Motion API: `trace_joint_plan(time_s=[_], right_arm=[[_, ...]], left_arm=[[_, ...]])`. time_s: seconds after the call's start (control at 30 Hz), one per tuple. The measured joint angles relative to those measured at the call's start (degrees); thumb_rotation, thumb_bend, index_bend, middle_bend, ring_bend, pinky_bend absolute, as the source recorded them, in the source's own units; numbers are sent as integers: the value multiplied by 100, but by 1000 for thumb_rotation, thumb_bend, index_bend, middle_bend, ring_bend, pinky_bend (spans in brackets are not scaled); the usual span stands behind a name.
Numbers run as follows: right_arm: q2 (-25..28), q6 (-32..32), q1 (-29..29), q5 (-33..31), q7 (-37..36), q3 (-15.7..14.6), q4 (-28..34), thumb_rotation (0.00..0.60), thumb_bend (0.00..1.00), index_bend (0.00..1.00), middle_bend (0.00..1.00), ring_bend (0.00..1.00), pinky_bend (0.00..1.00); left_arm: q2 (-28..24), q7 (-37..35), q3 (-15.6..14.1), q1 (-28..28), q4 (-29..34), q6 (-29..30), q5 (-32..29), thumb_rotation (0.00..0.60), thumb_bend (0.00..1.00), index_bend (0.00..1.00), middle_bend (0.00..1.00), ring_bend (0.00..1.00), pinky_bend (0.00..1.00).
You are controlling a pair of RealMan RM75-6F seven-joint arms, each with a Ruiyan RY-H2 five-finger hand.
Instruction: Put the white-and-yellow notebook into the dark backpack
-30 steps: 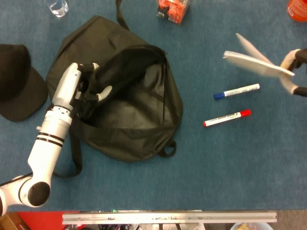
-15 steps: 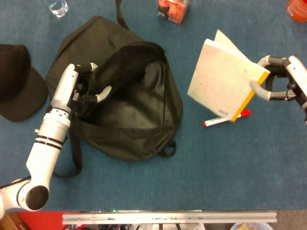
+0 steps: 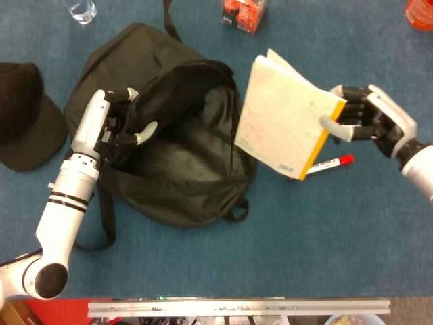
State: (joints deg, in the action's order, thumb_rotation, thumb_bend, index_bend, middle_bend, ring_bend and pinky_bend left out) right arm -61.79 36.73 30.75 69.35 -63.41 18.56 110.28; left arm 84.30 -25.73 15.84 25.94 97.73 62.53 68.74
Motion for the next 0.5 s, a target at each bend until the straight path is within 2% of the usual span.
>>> trace_joint_plan(time_s=[0.33,0.5], right_arm=[[-379,-499,124,258,-1171,179,-214,600,491,952,746,607,696],[-610,-716,157,607,-1904,215,-352,600,490,956,756,620,705]], left_arm=[[-43,16,18,12,17,7,-33,600,247,658,764,748,916],[-65,5,24,10,33,17,-36,600,248,657,764,748,916]])
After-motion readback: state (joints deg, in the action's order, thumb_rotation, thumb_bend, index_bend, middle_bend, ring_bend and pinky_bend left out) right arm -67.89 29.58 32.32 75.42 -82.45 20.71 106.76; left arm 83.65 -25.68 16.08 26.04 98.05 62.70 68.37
